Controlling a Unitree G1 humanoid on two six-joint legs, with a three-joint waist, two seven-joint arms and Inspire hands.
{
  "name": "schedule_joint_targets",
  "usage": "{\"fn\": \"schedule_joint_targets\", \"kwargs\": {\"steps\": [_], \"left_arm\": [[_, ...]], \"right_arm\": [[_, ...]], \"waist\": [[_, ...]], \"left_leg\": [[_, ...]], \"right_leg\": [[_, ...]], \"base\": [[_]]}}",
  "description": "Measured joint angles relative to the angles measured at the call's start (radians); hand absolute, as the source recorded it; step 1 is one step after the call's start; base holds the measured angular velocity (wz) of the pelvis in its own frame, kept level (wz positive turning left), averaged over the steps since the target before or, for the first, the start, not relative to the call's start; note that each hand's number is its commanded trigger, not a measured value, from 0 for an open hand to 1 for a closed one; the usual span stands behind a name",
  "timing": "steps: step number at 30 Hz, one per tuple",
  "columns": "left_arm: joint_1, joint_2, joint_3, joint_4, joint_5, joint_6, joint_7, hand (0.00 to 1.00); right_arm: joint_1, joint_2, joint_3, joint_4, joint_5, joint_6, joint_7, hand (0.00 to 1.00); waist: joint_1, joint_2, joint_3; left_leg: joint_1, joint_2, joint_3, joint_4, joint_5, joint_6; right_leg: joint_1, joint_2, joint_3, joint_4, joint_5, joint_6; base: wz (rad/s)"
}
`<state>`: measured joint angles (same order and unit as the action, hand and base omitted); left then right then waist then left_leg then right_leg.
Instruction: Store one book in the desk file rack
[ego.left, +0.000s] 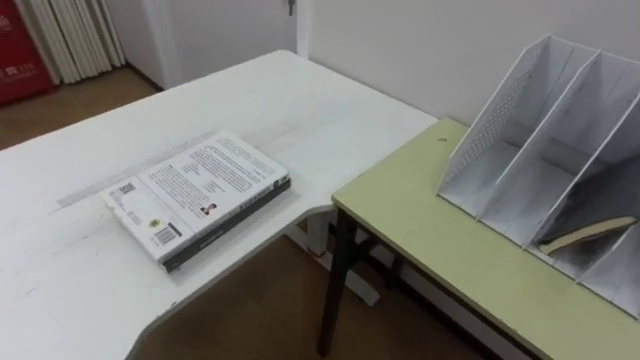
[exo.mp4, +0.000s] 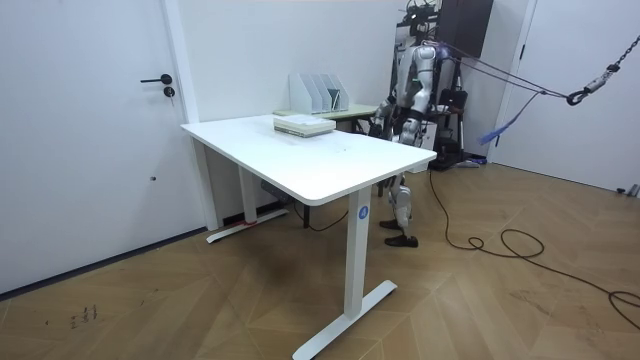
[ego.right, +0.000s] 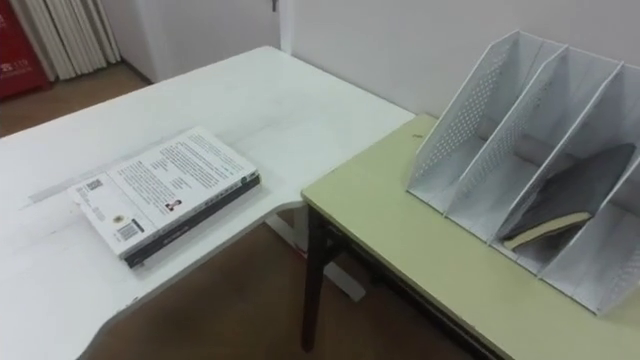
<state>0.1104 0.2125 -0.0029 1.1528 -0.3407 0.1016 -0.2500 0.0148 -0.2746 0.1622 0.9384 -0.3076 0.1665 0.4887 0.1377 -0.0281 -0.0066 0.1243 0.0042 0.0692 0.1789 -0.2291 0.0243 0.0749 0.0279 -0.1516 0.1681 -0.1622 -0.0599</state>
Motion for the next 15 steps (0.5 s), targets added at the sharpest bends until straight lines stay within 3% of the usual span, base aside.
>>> {"fn": "schedule_joint_targets", "kwargs": {"steps": [5,7,11,15], "left_arm": [[0.016,-0.006,0.026,0.008,0.007,-0.001,0.015,0.00],[0.027,-0.026,0.062,0.008,0.029,0.000,0.021,0.00],[0.046,-0.042,0.081,0.007,0.029,-0.002,0.023,0.00],[0.048,-0.046,0.094,0.007,0.086,-0.023,0.031,0.00]], "right_arm": [[0.027,0.033,-0.105,0.155,0.177,-0.047,-0.158,0.00],[0.054,0.046,-0.149,0.189,0.244,-0.060,-0.218,0.00],[0.078,0.059,-0.181,0.232,0.346,-0.091,-0.309,0.00],[0.085,0.083,-0.217,0.272,0.393,-0.124,-0.361,0.00]], "waist": [[-0.018,0.005,0.0029],[-0.025,0.016,0.0044],[-0.055,0.038,0.0076],[-0.080,0.043,0.0068]], "left_leg": [[0.008,0.001,-0.005,-0.004,-0.002,0.002],[0.009,0.000,-0.005,-0.011,-0.002,0.003],[0.013,-0.001,-0.005,-0.010,-0.002,0.003],[0.012,-0.001,-0.005,-0.007,-0.002,0.002]], "right_leg": [[0.013,0.000,-0.003,-0.004,-0.003,0.003],[0.017,0.001,0.000,-0.005,-0.003,0.004],[0.021,0.001,-0.001,-0.004,-0.002,0.005],[0.024,0.002,-0.003,-0.010,-0.004,0.003]], "base": [[0.05],[0.00],[0.00],[0.03]]}}
